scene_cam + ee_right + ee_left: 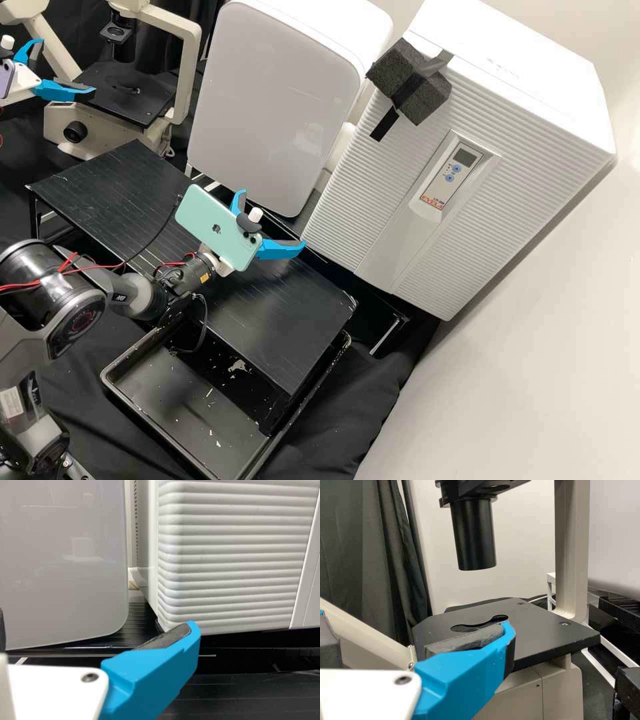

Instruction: Open the incubator door

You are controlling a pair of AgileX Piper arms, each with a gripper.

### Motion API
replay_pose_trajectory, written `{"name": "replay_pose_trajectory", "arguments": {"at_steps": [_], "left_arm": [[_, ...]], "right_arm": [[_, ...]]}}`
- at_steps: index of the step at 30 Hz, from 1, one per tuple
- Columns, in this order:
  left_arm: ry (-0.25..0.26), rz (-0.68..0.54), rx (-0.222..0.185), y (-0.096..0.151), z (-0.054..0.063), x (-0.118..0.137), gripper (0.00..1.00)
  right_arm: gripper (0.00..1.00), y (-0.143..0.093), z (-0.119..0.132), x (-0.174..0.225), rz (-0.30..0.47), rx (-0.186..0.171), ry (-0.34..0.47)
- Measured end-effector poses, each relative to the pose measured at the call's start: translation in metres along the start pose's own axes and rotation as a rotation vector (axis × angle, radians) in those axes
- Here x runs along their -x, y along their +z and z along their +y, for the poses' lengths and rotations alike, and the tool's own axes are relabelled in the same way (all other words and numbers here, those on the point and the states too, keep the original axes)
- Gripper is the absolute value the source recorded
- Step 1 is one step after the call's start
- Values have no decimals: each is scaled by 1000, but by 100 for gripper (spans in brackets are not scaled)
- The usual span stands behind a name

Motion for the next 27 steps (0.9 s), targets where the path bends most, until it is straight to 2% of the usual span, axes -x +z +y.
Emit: {"name": "replay_pose_trajectory", "arguments": {"at_steps": [13, 17, 21, 27], "left_arm": [[0, 0, 0, 0, 0, 0, 100], [0, 0, 0, 0, 0, 0, 100], [0, 0, 0, 0, 0, 0, 100], [0, 0, 0, 0, 0, 0, 100]], "right_arm": [[100, 4, 6, 5, -3, 9, 8], [100, 7, 26, 12, -6, -24, 65], [100, 8, 51, 19, 9, -80, 155], [100, -4, 77, 11, 61, -84, 242]]}}
